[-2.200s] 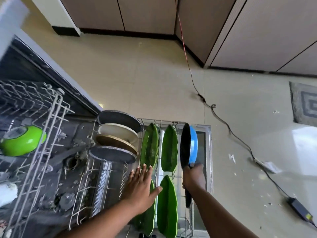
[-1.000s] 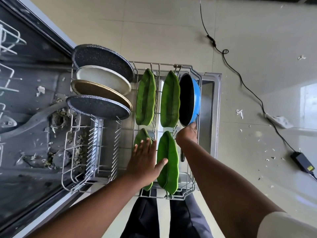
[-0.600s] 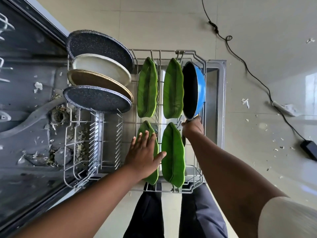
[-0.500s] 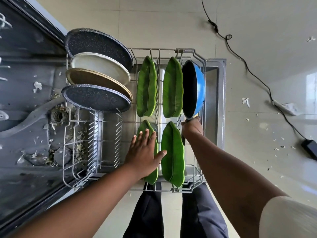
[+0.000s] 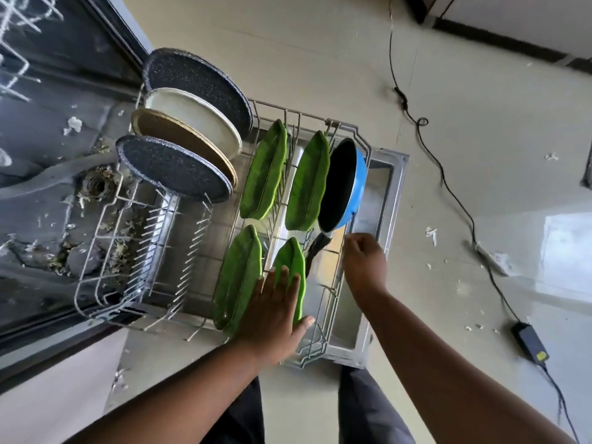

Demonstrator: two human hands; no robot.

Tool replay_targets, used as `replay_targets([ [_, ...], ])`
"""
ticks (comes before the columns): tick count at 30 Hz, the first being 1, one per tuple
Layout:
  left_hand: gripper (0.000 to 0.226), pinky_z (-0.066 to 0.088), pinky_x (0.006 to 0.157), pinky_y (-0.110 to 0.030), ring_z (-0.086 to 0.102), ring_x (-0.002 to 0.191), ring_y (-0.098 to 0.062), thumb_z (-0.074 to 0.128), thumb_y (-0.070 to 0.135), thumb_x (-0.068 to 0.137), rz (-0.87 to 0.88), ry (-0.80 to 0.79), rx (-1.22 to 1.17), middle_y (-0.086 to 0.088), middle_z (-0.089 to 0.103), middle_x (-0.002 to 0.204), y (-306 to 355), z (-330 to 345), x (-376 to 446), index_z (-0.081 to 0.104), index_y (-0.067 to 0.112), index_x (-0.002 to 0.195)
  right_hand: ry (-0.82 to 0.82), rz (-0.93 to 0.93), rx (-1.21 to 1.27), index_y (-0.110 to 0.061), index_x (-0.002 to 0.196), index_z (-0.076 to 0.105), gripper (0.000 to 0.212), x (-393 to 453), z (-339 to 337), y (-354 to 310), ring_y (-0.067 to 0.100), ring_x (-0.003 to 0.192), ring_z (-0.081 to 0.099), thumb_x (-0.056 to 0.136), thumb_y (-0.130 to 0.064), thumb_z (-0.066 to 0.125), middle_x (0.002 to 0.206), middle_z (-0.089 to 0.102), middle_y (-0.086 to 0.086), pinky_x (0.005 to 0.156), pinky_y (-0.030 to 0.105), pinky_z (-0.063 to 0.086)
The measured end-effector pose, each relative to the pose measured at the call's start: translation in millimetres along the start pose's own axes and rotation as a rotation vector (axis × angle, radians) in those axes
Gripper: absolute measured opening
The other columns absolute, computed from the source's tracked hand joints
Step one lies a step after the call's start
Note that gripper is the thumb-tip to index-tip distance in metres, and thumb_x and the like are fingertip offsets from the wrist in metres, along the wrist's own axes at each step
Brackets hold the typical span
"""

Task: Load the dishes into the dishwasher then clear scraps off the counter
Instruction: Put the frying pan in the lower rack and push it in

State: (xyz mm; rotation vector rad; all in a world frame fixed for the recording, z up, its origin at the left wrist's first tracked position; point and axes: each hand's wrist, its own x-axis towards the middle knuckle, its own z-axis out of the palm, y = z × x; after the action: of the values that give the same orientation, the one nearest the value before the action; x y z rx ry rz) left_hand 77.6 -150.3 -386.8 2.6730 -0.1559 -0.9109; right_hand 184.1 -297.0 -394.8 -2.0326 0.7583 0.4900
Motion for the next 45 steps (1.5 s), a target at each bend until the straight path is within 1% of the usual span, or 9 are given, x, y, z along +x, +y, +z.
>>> replay_targets([
  [3, 0.078, 0.022, 0.114, -0.051, 0.026, 0.141, -0.039, 0.031, 0.058, 0.087, 0.114, 0.076, 0.037, -0.018, 0.02, 0.154, 24.3, 23.2, 0.0, 0.026, 0.009, 0.148, 0.061, 0.038, 0.049, -0.015, 0.067, 0.051, 0.03, 35.9, -17.0, 5.0, 0.023, 0.064, 0.048, 0.092, -0.032, 0.049, 0.062, 0.049, -0.001, 0.06, 0.029, 0.036],
  [8, 0.079, -0.005, 0.118, -0.046, 0.004, 0.147, -0.032, 0.043, 0.05, 0.088, 0.166, 0.161, 0.152, -0.013, 0.01, 0.16, 66.7, 62.0, 11.1, 0.019, 0.009, 0.151, -0.356, 0.351, 0.338, -0.014, 0.142, 0.042, 0.064, 74.7, -25.2, 11.8, 0.033, 0.128, 0.045, 0.095, -0.059, 0.04, 0.143, 0.045, 0.014, 0.101, 0.043, 0.038],
  [13, 0.075, -0.028, 0.11, -0.047, -0.027, 0.142, -0.03, 0.032, 0.029, 0.093, 0.095, 0.17, 0.276, -0.015, -0.026, 0.155, 108.1, 111.1, 13.1, -0.011, 0.007, 0.151, -0.56, 0.426, 0.392, -0.024, 0.152, 0.022, 0.072, 89.4, -32.0, 23.8, 0.03, 0.145, 0.02, 0.094, -0.065, 0.031, 0.16, 0.017, 0.001, 0.114, 0.045, 0.021],
  [18, 0.076, -0.035, 0.101, -0.046, -0.043, 0.129, -0.031, 0.025, 0.024, 0.099, -0.001, 0.067, 0.37, -0.017, -0.046, 0.142, 104.8, 121.3, 17.8, -0.037, 0.002, 0.138, -0.644, 0.409, 0.401, -0.029, 0.149, 0.031, 0.064, 95.8, -20.1, 31.4, 0.026, 0.143, 0.025, 0.095, -0.063, 0.025, 0.157, 0.025, -0.005, 0.118, 0.046, 0.017],
  [22, 0.073, -0.032, 0.102, -0.047, -0.042, 0.13, -0.033, 0.019, 0.022, 0.098, -0.006, 0.073, 0.413, -0.018, -0.048, 0.14, 88.0, 129.2, 18.3, -0.039, -0.002, 0.135, -0.629, 0.391, 0.4, -0.024, 0.09, 0.062, 0.044, 90.3, -1.0, 30.7, 0.016, 0.078, 0.054, 0.095, -0.058, 0.035, 0.083, 0.059, -0.001, 0.072, 0.031, 0.045],
  [27, 0.068, -0.03, 0.102, -0.047, -0.041, 0.131, -0.031, 0.015, 0.023, 0.1, 0.006, 0.074, 0.428, -0.018, -0.046, 0.142, 70.1, 122.4, 15.0, -0.037, -0.001, 0.137, -0.609, 0.358, 0.395, -0.022, 0.078, 0.062, 0.045, 90.7, 16.2, 27.0, 0.016, 0.06, 0.053, 0.096, -0.056, 0.037, 0.06, 0.054, -0.001, 0.063, 0.03, 0.045],
  [33, 0.064, -0.038, 0.099, -0.049, -0.035, 0.134, -0.028, 0.013, 0.02, 0.096, -0.106, 0.168, 0.448, -0.012, -0.035, 0.15, 14.2, 121.1, 1.0, -0.026, 0.003, 0.144, -0.77, 0.294, 0.386, -0.023, 0.11, 0.066, 0.043, 80.7, 70.9, 2.9, 0.019, 0.09, 0.061, 0.097, -0.049, 0.034, 0.096, 0.068, 0.0, 0.098, 0.034, 0.042],
  [40, 0.073, -0.041, 0.096, -0.045, -0.044, 0.128, -0.029, 0.023, 0.026, 0.1, -0.309, 0.172, 0.394, -0.012, -0.045, 0.144, -81.6, 83.3, -10.2, -0.035, 0.006, 0.139, -0.934, 0.25, 0.398, -0.027, 0.09, 0.064, 0.029, 63.2, 174.8, -48.8, 0.018, 0.076, 0.051, 0.093, -0.044, 0.041, 0.083, 0.053, -0.001, 0.068, 0.028, 0.038],
  [45, 0.075, -0.034, 0.105, -0.045, -0.031, 0.137, -0.023, 0.031, 0.027, 0.093, -0.496, 0.367, 0.401, -0.006, -0.024, 0.155, -155.7, 72.9, -16.0, -0.015, 0.008, 0.149, -1.008, 0.186, 0.339, -0.027, 0.108, 0.057, 0.033, 42.8, 264.8, -85.6, 0.018, 0.09, 0.052, 0.093, -0.048, 0.037, 0.105, 0.052, 0.001, 0.089, 0.031, 0.039],
])
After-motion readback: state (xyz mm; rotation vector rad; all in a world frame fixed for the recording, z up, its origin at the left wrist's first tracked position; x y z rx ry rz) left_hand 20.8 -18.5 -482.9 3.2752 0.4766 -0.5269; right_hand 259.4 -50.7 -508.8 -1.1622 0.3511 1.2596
